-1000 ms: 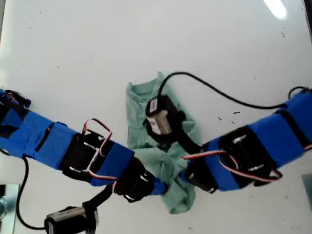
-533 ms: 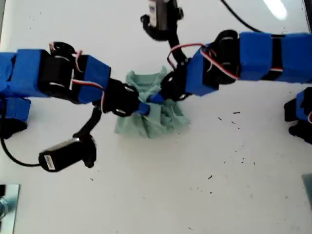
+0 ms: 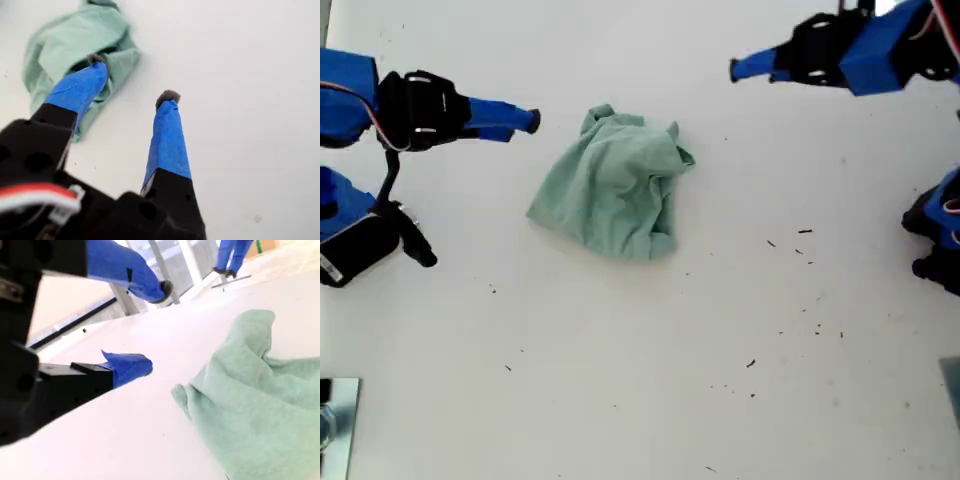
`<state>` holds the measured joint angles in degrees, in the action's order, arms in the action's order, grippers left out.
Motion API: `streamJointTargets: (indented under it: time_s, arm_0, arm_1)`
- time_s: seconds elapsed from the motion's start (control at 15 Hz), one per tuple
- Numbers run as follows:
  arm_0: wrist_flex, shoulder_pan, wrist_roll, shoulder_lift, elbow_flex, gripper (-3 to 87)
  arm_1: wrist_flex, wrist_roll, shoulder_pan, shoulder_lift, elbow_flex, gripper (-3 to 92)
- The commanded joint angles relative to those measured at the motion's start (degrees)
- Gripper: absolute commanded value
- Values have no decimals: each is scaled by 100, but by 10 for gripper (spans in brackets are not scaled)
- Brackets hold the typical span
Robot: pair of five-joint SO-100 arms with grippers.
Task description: Fold t shirt
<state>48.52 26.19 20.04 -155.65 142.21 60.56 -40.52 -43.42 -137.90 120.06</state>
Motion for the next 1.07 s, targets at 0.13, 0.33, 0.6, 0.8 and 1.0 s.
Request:
streamJointTargets:
  time_s: [0.13, 0.33, 0.6, 0.8, 1.0]
  arm_0:
    - [-290, -606, -633, -3103, 2382, 161]
    - [527, -1239, -1169, -5045, 3621, 160]
    - [1046, -1582, -1310, -5062, 4359, 148]
    - [1046, -1714, -1310, -5062, 4359, 148]
    - [1046, -1723, -1310, -5062, 4359, 148]
  arm_1:
    - [905, -255, 123, -2470, 2329, 219]
    - [1608, 870, 694, -5766, 4755, 209]
    - [1767, 2127, 1371, -6302, 5722, 190]
    - [1749, 132, 1529, -6302, 5730, 185]
    - [1749, -316, 1529, -6302, 5730, 166]
